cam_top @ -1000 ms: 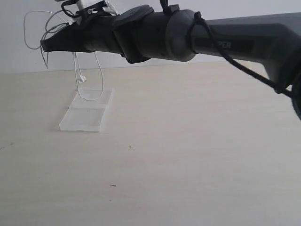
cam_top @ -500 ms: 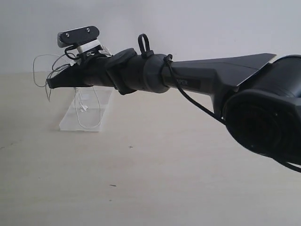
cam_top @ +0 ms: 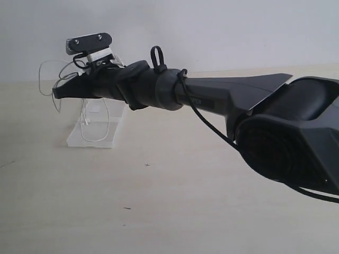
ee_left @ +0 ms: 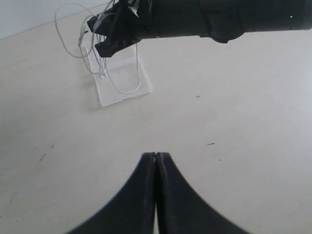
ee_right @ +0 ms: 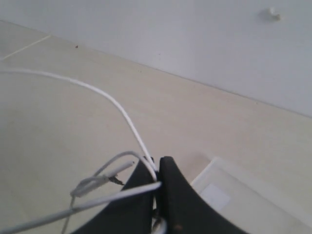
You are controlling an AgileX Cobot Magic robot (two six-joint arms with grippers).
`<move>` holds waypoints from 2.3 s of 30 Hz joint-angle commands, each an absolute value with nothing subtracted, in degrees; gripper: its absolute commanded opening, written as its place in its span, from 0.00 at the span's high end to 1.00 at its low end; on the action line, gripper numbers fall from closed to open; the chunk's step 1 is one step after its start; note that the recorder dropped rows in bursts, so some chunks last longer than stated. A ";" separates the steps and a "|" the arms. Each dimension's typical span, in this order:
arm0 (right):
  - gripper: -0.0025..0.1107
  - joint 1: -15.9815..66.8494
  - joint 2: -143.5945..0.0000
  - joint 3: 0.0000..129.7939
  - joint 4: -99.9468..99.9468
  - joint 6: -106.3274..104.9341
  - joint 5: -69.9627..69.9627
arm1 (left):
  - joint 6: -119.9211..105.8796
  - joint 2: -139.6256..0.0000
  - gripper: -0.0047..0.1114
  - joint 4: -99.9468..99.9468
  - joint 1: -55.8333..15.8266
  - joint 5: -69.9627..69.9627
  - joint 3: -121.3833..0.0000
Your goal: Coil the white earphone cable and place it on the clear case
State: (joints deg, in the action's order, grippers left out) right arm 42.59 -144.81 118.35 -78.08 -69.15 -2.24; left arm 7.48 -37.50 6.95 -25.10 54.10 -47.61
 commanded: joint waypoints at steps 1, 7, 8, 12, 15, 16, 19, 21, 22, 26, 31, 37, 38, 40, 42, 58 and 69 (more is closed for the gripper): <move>0.98 42.61 -145.81 118.78 -78.10 -68.88 -2.42 | 7.90 -37.26 0.96 7.32 -25.10 54.10 -47.38; 0.98 42.61 -145.94 118.66 -76.95 -69.01 -4.86 | 7.90 -37.26 0.96 7.32 -25.10 54.25 -47.38; 0.98 42.61 -145.94 118.59 -76.39 -69.01 -4.99 | 7.90 -37.26 0.96 7.32 -25.10 54.25 -47.38; 0.98 42.49 -145.94 117.58 -76.38 -68.90 -5.41 | 7.90 -37.26 0.96 7.32 -25.10 54.41 -47.38; 0.98 42.18 -145.94 116.42 -76.38 -68.27 -5.75 | 7.90 -37.26 0.96 7.32 -25.10 54.63 -47.38; 0.98 42.00 -145.94 116.18 -76.38 -67.82 -5.75 | 7.90 -37.26 0.96 7.32 -25.10 54.63 -47.38; 0.98 41.69 -146.01 115.15 -76.12 -67.45 -6.05 | 7.90 -37.26 0.96 7.32 -25.10 54.63 -47.38; 0.98 41.35 -146.01 115.04 -75.90 -67.45 -6.84 | 7.90 -37.26 0.96 7.32 -25.10 54.63 -47.38; 0.98 41.35 -146.01 115.04 -75.90 -67.45 -7.24 | 7.90 -37.26 0.96 7.32 -25.10 54.63 -47.38; 0.98 41.35 -146.07 114.50 -75.90 -67.45 -7.32 | 7.90 -37.26 0.96 7.32 -25.10 54.63 -47.38; 0.98 41.35 -146.67 112.06 -75.90 -67.45 -7.44 | 7.90 -37.26 0.96 7.32 -25.10 54.74 -47.38; 0.98 40.98 -146.72 110.13 -74.44 -66.68 -10.10 | 7.90 -37.26 0.96 7.32 -25.10 55.31 -47.38; 0.98 40.93 -146.72 110.13 -73.61 -66.00 -10.39 | 7.90 -37.26 0.96 7.32 -25.10 55.31 -47.38; 0.98 40.68 -146.72 110.13 -69.97 -62.92 -10.65 | 7.72 -37.26 0.96 7.32 -25.10 55.32 -47.38; 0.98 40.47 -146.72 110.13 -65.57 -59.28 -10.65 | 7.77 -37.26 0.96 7.32 -25.10 55.32 -47.27; 0.67 40.18 -146.59 110.13 -55.15 -47.87 -10.45 | 7.67 -37.26 0.96 7.32 -25.10 52.98 -44.50; 0.42 40.18 -145.65 110.13 -55.05 -47.87 -10.95 | 7.67 -37.26 0.96 7.32 -25.10 52.98 -44.50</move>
State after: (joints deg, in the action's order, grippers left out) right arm 40.54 -146.73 110.46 -55.60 -48.20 -10.69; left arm 7.48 -37.50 6.95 -25.10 53.94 -44.69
